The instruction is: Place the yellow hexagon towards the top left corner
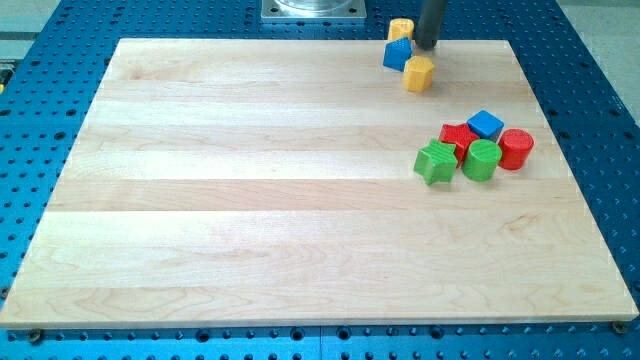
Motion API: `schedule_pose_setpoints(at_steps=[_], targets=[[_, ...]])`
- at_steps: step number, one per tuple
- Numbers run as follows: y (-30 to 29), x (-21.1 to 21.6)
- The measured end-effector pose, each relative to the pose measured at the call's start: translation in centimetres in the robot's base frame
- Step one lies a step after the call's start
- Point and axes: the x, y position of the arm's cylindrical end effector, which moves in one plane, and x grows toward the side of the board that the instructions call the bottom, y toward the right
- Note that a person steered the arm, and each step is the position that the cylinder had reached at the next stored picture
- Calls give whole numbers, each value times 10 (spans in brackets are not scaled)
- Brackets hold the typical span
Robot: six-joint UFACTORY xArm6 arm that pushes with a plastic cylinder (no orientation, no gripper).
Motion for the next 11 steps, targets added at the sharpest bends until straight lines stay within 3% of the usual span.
schedule_pose_setpoints(at_steps=[2,3,4,5,6,7,8,10,11], targets=[[15,2],[14,50],[-40,79],[-51,117],[-99,124],[-201,109],[-260,109],[-208,93],[-265,77]])
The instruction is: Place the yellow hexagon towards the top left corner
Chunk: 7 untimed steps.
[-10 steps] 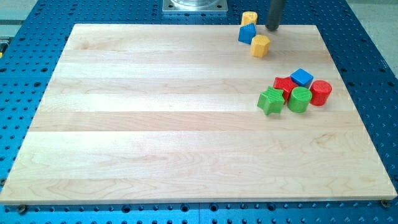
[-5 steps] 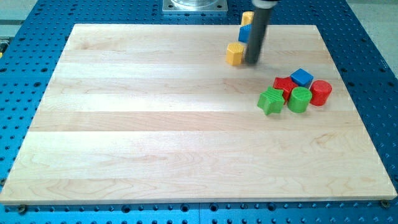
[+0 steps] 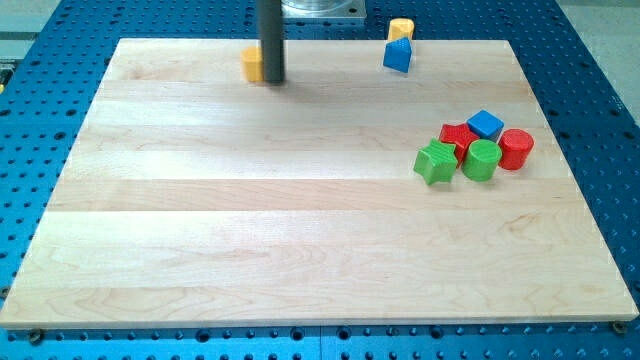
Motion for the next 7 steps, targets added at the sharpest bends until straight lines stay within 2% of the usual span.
schedule_pose_setpoints(at_steps=[1,2,3,4,5,7], targets=[[-67,-5],[-16,-7],[-44,-29],[-89,-30],[-49,-56],[-116,-69]])
